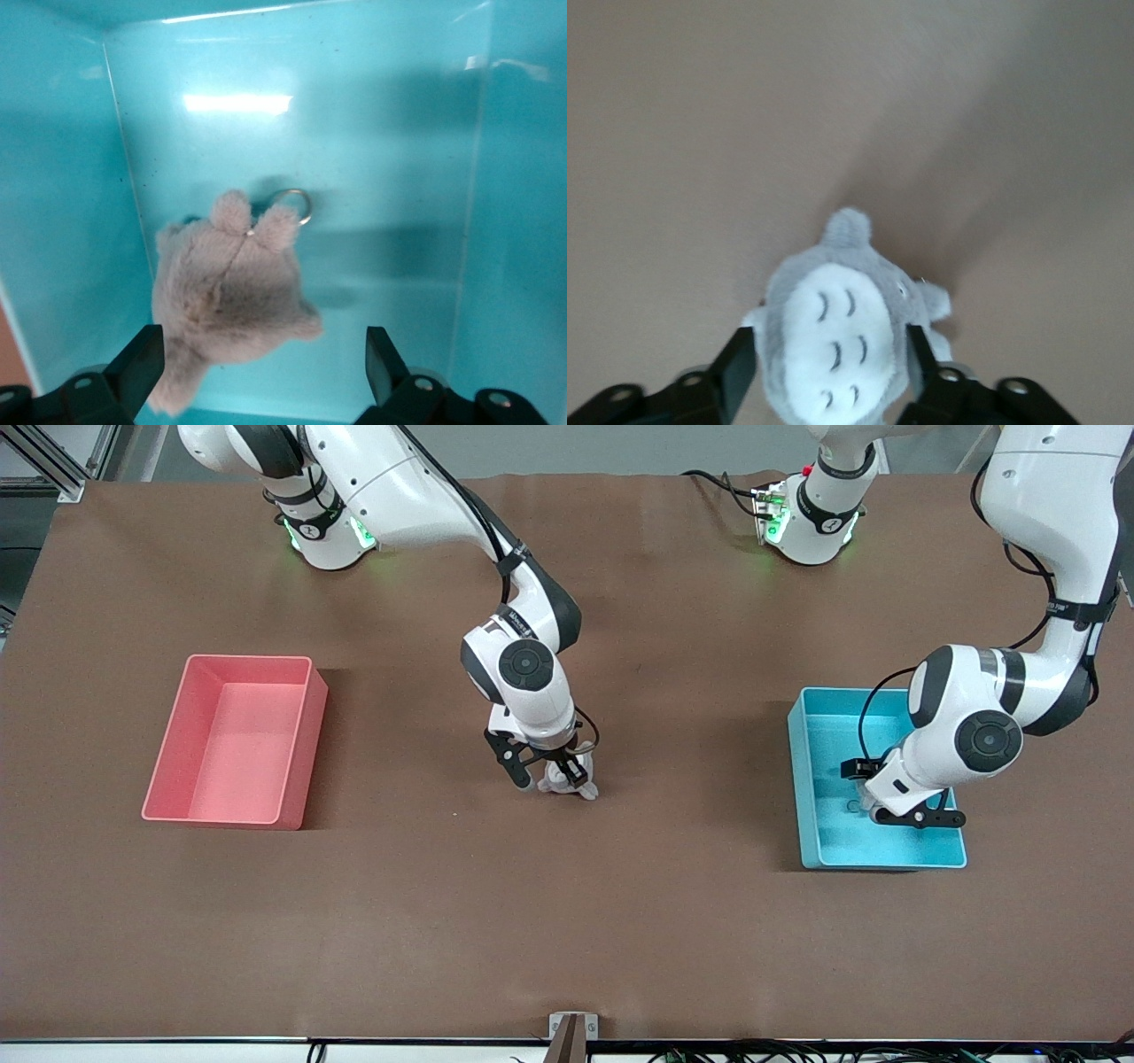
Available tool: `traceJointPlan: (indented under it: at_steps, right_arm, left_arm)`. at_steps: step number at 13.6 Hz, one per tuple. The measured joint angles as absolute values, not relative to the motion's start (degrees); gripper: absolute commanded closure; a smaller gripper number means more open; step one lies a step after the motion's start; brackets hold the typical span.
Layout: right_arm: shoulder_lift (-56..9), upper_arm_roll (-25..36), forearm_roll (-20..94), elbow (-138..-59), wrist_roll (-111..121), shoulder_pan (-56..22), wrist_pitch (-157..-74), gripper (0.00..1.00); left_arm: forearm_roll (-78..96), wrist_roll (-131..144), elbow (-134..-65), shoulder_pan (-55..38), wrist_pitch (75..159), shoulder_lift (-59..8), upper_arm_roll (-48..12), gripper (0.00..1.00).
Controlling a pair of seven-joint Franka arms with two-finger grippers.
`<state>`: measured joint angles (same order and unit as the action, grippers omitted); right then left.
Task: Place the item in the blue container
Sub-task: 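Release the plush into the blue box while the right gripper carries the face plush, then set the face plush on the table and withdraw the right gripper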
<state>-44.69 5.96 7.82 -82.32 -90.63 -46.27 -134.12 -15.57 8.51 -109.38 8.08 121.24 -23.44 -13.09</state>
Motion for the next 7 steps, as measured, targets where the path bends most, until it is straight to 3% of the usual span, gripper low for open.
traceJointPlan:
  at_steps: [7]
  right_arm:
    - [-36.0,7.1,7.8,-77.1,-53.7,-33.2,-109.1,0.0]
  left_arm:
    - [-10.9,15.7,-101.0,7.8,105.7,-18.9,-24.0,0.0]
